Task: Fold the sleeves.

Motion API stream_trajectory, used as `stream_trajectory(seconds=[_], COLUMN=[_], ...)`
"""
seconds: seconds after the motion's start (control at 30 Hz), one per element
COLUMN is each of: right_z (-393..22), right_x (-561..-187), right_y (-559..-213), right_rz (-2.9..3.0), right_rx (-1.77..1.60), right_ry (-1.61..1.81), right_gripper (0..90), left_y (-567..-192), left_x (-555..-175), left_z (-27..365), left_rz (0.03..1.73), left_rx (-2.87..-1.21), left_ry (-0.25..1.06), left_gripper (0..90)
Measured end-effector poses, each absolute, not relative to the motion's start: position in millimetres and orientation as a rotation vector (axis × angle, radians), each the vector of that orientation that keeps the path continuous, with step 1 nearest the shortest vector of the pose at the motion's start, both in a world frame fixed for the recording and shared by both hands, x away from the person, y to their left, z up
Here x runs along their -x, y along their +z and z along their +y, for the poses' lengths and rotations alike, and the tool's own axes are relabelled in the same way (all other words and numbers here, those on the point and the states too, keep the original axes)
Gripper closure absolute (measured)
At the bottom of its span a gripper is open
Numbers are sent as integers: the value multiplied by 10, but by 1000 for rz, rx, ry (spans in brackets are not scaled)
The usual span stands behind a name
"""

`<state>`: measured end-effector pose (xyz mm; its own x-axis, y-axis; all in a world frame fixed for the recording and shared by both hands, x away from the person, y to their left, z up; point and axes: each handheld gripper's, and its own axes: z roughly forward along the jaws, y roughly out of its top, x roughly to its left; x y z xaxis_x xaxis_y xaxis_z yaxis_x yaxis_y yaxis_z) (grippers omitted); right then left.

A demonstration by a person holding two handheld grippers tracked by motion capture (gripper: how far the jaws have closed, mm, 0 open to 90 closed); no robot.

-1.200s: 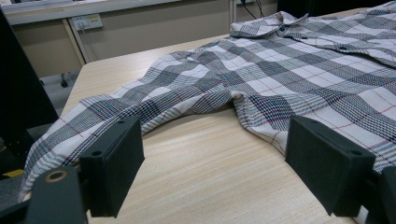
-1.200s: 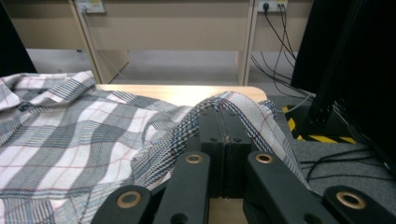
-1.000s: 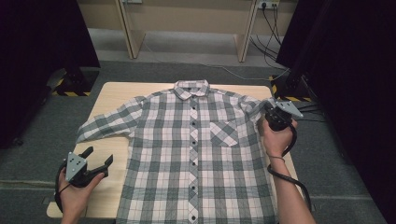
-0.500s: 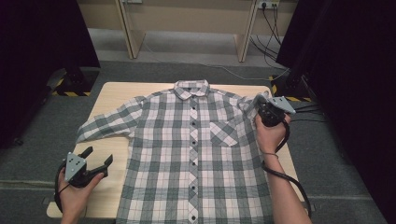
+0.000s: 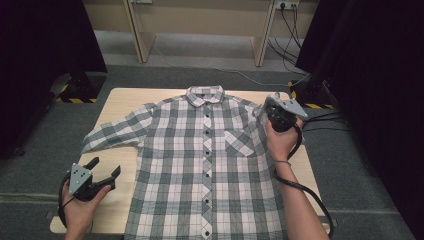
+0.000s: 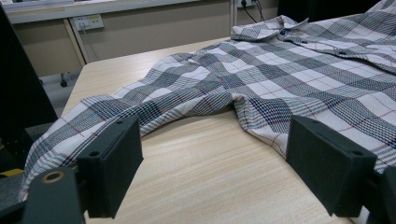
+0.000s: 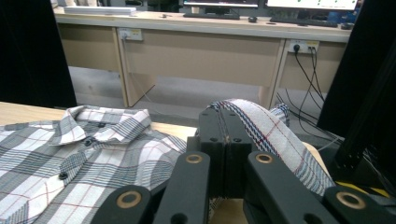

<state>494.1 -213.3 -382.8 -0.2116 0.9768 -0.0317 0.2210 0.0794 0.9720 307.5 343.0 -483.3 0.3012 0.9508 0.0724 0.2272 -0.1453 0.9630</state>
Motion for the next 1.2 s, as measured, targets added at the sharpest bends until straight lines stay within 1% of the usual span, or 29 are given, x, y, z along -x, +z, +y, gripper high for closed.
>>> stream_trajectory(seconds=[0.37,0.73,1.2], right_z=[-1873,-1653,-1521], right_x=[-4985,-5021,-5018], right_y=[-3742,-3752,-3803], right_rz=[1599,1643,1683], right_rx=[-1157,-1117,-1100], right_ry=[1224,1232,1261], right_gripper=[899,898,898], left_y=[-4833,-4833,-4833], left_x=[-3075,-3075,-3077], left_z=[3433,3435,3427], left_rz=[1104,1104,1104], left_rx=[-1597,-1595,-1599], left_ry=[933,931,936], left_gripper=[177,177,176])
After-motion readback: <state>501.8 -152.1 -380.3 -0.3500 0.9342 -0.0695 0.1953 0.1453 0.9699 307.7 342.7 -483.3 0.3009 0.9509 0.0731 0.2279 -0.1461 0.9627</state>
